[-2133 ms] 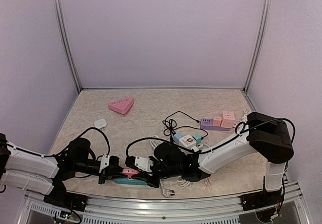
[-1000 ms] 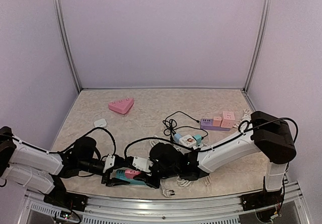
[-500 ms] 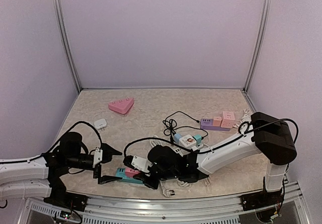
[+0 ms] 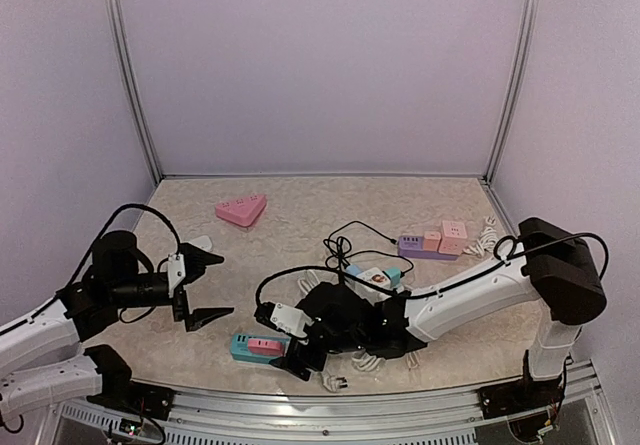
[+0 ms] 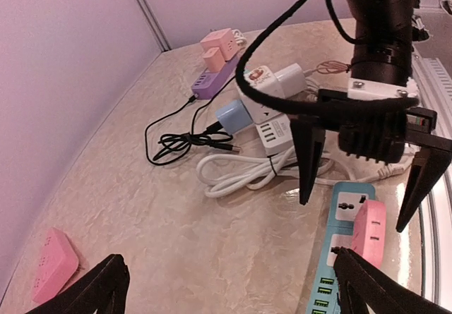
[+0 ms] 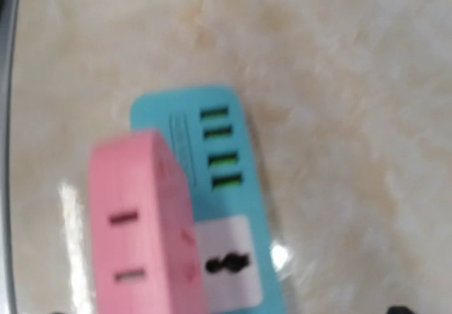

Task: Insert the plug
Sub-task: Move the socket to the center of the board.

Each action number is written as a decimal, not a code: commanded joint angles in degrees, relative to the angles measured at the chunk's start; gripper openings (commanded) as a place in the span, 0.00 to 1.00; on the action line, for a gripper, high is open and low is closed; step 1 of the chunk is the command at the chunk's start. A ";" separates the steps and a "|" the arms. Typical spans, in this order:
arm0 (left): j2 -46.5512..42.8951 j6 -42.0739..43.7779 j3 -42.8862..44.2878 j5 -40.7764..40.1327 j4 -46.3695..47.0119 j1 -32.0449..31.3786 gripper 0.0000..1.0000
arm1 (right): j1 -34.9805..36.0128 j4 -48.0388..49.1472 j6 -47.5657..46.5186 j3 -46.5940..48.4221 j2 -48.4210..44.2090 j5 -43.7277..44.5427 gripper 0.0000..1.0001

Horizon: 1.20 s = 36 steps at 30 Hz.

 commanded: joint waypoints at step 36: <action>36.56 -28.12 49.90 -23.45 -29.89 21.24 0.99 | -10.58 -3.93 3.14 3.58 7.63 2.32 0.55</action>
